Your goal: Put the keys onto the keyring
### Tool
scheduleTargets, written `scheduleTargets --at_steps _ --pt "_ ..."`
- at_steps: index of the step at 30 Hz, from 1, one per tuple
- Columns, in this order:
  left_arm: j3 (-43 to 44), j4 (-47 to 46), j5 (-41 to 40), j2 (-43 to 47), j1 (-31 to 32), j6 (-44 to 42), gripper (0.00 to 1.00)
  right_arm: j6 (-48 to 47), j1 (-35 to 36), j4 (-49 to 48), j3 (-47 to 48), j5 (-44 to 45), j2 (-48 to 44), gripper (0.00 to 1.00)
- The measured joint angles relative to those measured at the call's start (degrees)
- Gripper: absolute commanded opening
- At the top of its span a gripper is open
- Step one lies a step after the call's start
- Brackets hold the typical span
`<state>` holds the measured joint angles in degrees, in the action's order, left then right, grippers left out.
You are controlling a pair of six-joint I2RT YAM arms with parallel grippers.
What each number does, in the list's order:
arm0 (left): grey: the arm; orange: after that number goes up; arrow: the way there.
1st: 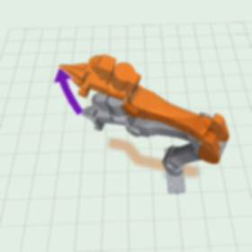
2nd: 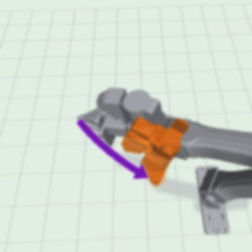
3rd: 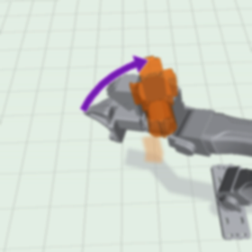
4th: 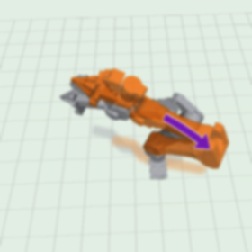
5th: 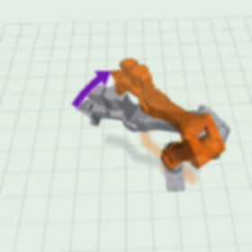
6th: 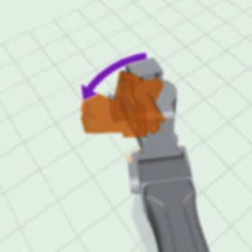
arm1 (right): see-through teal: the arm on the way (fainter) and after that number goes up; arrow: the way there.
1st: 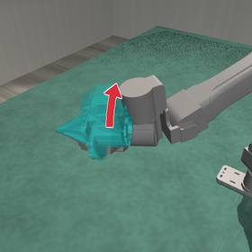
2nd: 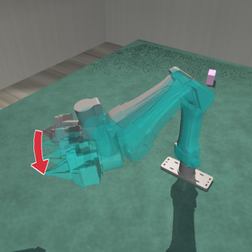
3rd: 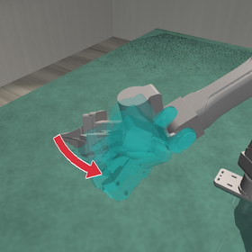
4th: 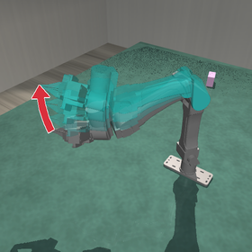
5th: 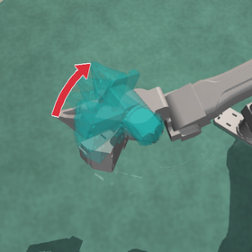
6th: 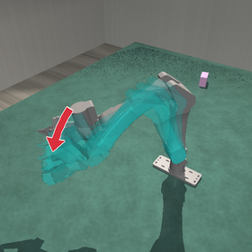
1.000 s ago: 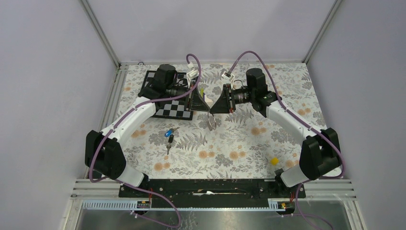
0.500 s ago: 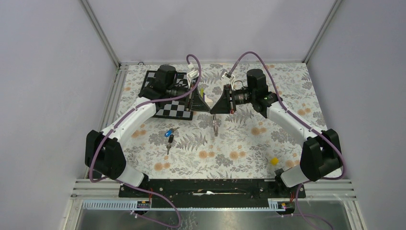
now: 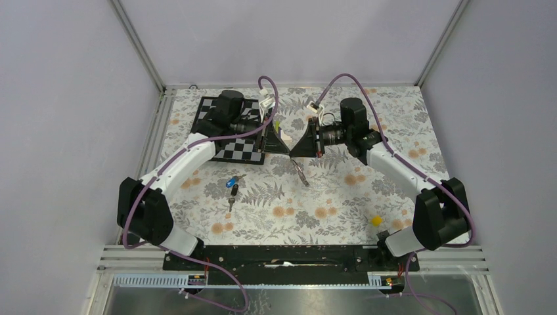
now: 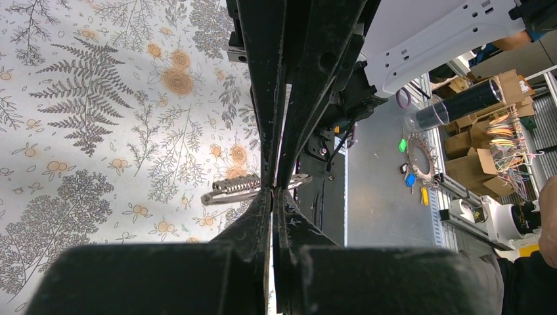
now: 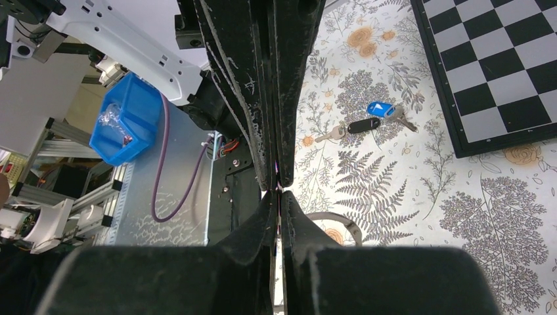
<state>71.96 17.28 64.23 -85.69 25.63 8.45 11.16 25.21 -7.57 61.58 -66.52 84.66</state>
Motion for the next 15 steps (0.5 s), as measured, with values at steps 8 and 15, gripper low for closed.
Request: scheduleTargets --at_steps 8,15 --pt "1.09 0.87 -0.24 -1.70 0.37 0.15 0.00 1.16 -0.35 -2.27 -1.68 0.13 -0.13 0.00" --pt "3.56 4.63 -0.26 -3.63 0.96 -1.31 0.00 1.36 -0.42 -3.41 -2.71 0.13 -0.20 0.00"
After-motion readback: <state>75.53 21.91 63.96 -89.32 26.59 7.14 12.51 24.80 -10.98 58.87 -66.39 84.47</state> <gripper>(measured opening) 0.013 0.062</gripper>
